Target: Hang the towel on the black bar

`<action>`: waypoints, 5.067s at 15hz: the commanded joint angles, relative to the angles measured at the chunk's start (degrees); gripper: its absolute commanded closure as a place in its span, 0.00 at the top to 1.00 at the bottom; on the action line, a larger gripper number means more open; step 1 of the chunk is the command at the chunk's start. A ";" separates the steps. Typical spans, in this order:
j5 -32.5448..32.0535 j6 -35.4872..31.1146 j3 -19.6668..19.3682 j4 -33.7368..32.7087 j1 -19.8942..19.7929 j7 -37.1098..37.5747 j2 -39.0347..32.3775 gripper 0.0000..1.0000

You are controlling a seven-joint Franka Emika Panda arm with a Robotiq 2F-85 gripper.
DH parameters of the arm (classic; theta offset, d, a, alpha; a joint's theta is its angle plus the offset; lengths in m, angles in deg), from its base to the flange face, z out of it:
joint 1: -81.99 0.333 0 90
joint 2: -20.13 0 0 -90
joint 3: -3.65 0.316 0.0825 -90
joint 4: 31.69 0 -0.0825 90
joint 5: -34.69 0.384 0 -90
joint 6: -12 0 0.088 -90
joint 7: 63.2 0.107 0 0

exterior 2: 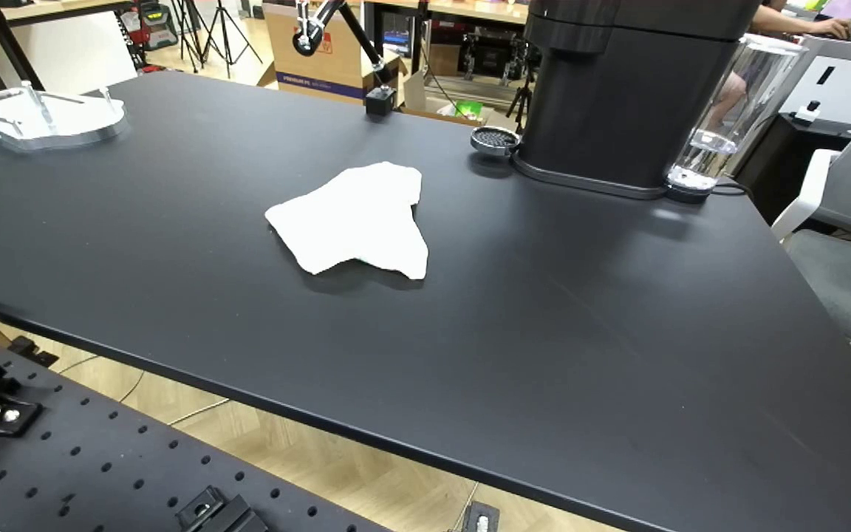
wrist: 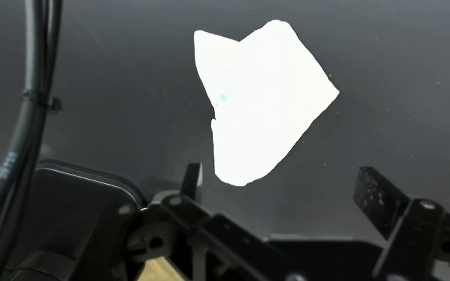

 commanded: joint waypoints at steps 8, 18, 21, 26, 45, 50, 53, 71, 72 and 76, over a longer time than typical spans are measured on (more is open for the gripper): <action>-7.38 -25.85 1.08 12.51 -5.42 4.14 -8.15 1.00; -13.34 -26.38 2.78 9.25 -10.71 12.76 -20.16 1.00; -18.14 -28.01 0.88 6.51 -11.38 18.45 -29.09 1.00; -22.57 -33.88 -0.82 0.54 -10.71 23.47 -40.71 1.00; -19.74 -35.02 -3.54 -8.51 -7.50 25.47 -48.22 0.00; -10.94 -29.20 -9.55 -11.04 -0.38 20.21 -42.91 0.00; -9.03 -19.53 -10.70 -16.14 1.68 19.19 -39.01 0.00; 4.92 21.73 -1.47 -58.56 4.56 10.78 -42.92 0.00; 5.56 22.64 -1.09 -59.88 4.80 10.29 -43.40 0.00; 9.35 28.40 -0.06 -64.74 5.05 8.06 -45.42 0.00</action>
